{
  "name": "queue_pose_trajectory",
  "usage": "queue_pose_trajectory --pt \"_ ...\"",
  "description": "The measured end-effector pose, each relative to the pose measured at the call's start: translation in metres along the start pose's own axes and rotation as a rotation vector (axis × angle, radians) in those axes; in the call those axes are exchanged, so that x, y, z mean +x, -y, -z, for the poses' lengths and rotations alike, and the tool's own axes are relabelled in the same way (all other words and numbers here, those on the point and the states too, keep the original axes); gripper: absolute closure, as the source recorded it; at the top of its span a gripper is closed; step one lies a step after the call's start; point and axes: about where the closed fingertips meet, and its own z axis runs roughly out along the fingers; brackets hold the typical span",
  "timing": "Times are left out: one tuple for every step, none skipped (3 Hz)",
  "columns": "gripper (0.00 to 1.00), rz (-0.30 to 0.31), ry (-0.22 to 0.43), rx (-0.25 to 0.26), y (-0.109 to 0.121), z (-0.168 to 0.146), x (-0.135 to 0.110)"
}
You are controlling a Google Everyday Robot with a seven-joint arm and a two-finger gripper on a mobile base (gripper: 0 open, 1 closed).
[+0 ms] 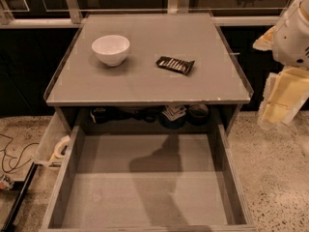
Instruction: Place rxbar chocolate into top drawer
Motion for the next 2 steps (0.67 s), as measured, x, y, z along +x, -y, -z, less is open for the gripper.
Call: queue_pose_trajectory --pt "0.00 0.000 0.000 0.000 0.000 0.000 0.000" --pt "0.00 0.012 0.021 0.015 0.012 -0.002 -0.007"
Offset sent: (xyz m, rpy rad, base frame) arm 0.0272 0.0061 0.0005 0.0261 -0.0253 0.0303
